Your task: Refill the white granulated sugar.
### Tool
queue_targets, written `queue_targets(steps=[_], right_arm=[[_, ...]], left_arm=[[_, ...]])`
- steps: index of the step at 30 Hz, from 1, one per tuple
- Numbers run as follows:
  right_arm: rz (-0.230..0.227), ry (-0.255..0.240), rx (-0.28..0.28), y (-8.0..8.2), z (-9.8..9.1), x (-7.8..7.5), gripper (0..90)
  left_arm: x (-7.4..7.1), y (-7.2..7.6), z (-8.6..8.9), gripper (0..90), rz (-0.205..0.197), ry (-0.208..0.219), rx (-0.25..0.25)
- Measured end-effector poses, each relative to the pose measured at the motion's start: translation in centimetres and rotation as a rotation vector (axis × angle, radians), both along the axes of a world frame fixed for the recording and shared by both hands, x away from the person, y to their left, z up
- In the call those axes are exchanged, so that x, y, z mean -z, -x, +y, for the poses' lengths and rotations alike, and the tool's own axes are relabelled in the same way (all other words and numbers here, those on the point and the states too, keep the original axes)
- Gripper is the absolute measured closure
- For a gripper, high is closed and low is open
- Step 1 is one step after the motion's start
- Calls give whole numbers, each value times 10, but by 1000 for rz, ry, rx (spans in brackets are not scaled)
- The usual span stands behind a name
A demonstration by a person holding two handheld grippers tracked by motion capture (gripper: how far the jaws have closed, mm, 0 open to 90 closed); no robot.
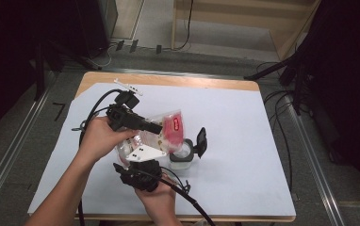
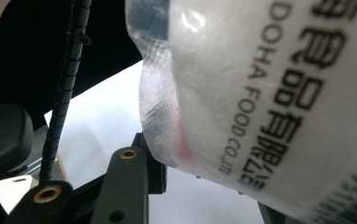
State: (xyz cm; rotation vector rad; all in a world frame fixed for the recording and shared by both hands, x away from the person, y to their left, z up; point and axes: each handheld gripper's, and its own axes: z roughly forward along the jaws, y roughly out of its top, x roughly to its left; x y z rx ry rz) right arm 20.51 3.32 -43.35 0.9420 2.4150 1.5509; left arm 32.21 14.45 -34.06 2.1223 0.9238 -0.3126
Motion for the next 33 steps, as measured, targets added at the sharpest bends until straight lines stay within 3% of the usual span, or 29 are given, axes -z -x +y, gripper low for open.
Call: queue_targets(steps=[33], right_arm=[[6,-13,-5,0,0,0,644]], left_arm=[[-1,1,0,723,-2,-3,-1]])
